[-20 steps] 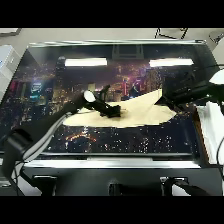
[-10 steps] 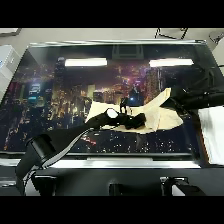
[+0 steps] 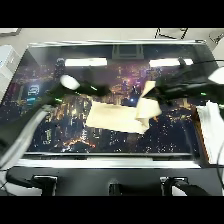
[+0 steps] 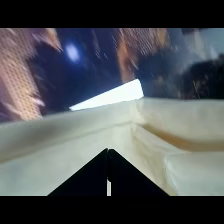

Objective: Fold the clothes and pants, and hang the long-sleeved shirts on hangers.

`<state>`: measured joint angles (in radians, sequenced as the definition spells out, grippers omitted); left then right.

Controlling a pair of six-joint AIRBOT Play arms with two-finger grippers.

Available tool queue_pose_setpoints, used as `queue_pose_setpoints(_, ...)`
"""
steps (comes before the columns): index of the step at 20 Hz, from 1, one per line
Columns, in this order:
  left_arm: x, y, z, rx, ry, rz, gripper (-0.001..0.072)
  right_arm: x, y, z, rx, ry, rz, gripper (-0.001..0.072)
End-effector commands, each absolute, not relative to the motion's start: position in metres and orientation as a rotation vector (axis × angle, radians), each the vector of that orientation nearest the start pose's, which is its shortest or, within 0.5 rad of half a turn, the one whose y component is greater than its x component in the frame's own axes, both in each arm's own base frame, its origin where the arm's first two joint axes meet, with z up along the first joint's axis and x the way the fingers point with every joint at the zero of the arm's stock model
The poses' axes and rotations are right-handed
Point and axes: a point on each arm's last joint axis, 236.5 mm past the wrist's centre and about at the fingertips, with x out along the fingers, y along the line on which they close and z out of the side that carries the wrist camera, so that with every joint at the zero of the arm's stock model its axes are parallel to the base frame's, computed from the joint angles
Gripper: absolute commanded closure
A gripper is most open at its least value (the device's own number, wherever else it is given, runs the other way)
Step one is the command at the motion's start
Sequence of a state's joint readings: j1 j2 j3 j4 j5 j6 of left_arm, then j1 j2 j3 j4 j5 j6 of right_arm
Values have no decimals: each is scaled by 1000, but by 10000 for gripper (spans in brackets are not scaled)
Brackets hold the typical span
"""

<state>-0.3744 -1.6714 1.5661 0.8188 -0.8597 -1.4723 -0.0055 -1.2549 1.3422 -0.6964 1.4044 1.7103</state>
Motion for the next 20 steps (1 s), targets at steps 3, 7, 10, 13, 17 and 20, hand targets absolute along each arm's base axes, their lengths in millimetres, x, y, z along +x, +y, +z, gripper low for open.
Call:
queue_pose_setpoints(3, 478, -129, 217, -395, 696, -429, 686, 410, 296, 74, 962, 1315, 610, 679)
queue_pose_setpoints(7, 440, -104, 289, -372, 541, -409, 685, 412, 379, -10, 1180, 1437, 532, 531)
queue_pose_setpoints(10, 426, -106, 301, -359, 528, -422, 685, 411, 398, -21, 1266, 1451, 595, 92)
queue_pose_setpoints(13, 420, -109, 294, -351, 568, -435, 684, 423, 338, -8, 1175, 1448, 629, 92)
queue_pose_setpoints(17, 419, -109, 293, -332, 568, -441, 684, 416, 175, -10, 933, 1527, 398, 90)
queue_pose_setpoints(20, 419, -109, 293, -333, 569, -441, 684, 370, 69, -41, 742, 1649, 123, 80)
